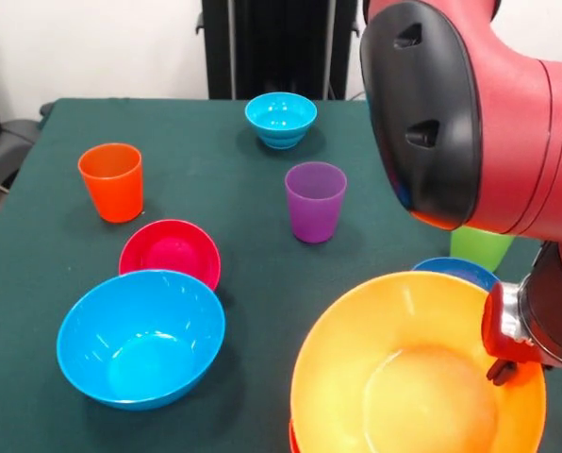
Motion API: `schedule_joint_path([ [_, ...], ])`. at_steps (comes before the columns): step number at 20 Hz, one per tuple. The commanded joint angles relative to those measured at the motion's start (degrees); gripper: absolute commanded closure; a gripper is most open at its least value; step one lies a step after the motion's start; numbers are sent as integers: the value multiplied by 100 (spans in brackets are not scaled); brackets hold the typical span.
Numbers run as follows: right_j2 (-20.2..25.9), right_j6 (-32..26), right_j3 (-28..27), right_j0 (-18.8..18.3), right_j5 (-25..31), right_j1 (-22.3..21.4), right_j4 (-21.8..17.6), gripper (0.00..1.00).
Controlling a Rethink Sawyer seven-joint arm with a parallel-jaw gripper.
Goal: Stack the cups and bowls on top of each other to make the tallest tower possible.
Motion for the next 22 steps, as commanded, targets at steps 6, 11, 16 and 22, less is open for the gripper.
schedule_joint_path([
  [6, -1818, -568, 340, -281, 94, -216, 902, 100],
  [11, -2190, -638, 413, -349, -80, -98, 950, 100],
  [16, -2355, -662, 469, -397, -238, 99, 937, 100],
  [22, -2273, -620, 530, -424, -295, 278, 662, 100],
])
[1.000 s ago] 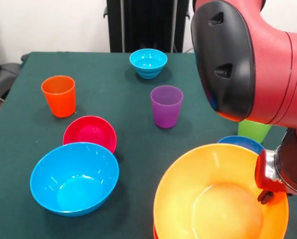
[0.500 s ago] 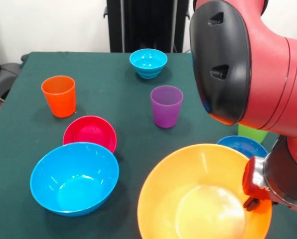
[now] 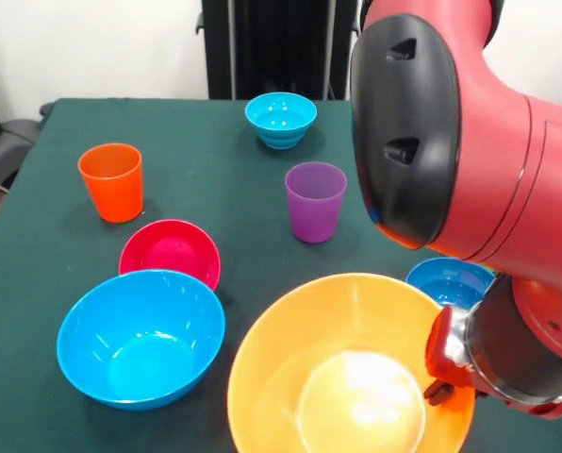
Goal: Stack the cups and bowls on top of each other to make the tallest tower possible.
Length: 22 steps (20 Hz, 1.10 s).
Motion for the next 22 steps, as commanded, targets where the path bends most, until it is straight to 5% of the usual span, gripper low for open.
schedule_joint_path([
  [1, -444, -613, 143, -208, -341, 318, -333, 100],
  [13, 239, -832, 132, -221, -729, 724, -602, 100],
  [22, 1260, -651, 359, -71, -902, 1050, -1380, 100],
])
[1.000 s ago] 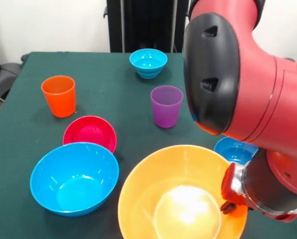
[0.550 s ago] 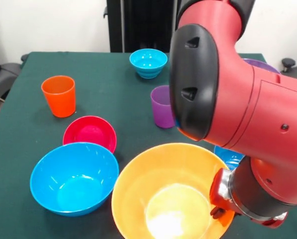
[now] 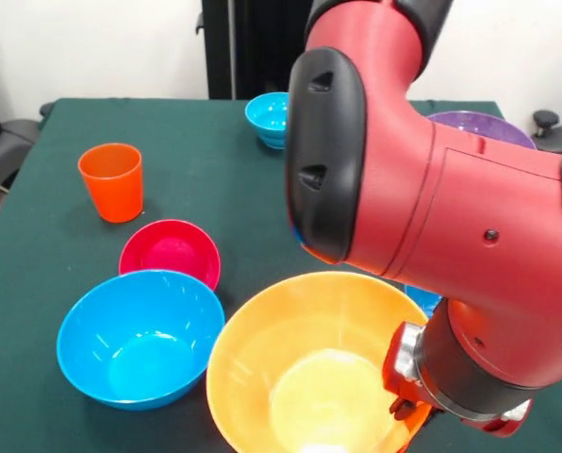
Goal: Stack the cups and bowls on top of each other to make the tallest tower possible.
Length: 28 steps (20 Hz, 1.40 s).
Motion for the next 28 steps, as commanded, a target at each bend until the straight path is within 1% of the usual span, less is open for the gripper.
schedule_joint_path([
  [1, 880, -701, 139, 12, -579, 839, -1288, 100],
  [5, 1827, -835, 419, 290, -488, 830, -1956, 100],
  [9, 2762, -781, 1122, 804, -591, 780, -2732, 100],
  [10, 2890, -736, 1243, 879, -599, 773, -2849, 100],
  [12, 3371, -797, 1728, 1180, -623, 697, -3173, 100],
  [13, 3508, -812, 1914, 1291, -572, 639, -3333, 100],
  [15, 3749, -837, 2181, 1450, -372, 527, -3574, 100],
  [17, 3931, -853, 2277, 1516, -148, 442, -3756, 100],
  [20, 4206, -851, 2405, 1609, -35, 328, -4011, 100],
  [22, 4301, -771, 2350, 1598, -18, 312, -4156, 100],
  [25, 4376, -662, 2170, 1510, -65, 386, -4272, 100],
  [28, 4561, -632, 2149, 1493, -165, 428, -4418, 100],
])
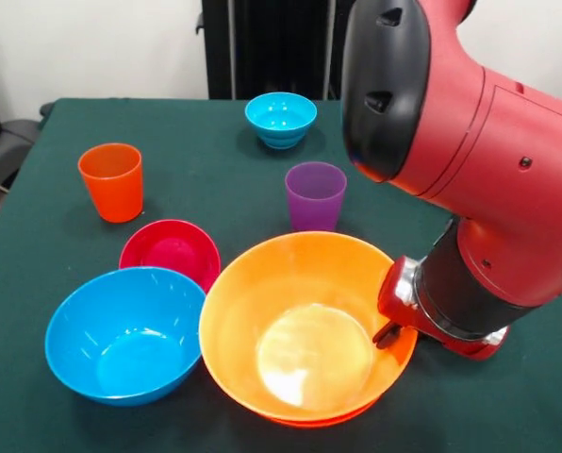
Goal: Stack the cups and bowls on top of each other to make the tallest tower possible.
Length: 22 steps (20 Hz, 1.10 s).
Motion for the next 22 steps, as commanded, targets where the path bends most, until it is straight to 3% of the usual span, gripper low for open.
schedule_joint_path([
  [1, 1218, -637, 447, -100, 70, 653, -868, 100],
  [11, 1719, -730, 443, -162, -270, 711, -1250, 100],
  [22, 2660, -929, 1185, 97, -540, 120, -1846, 100],
])
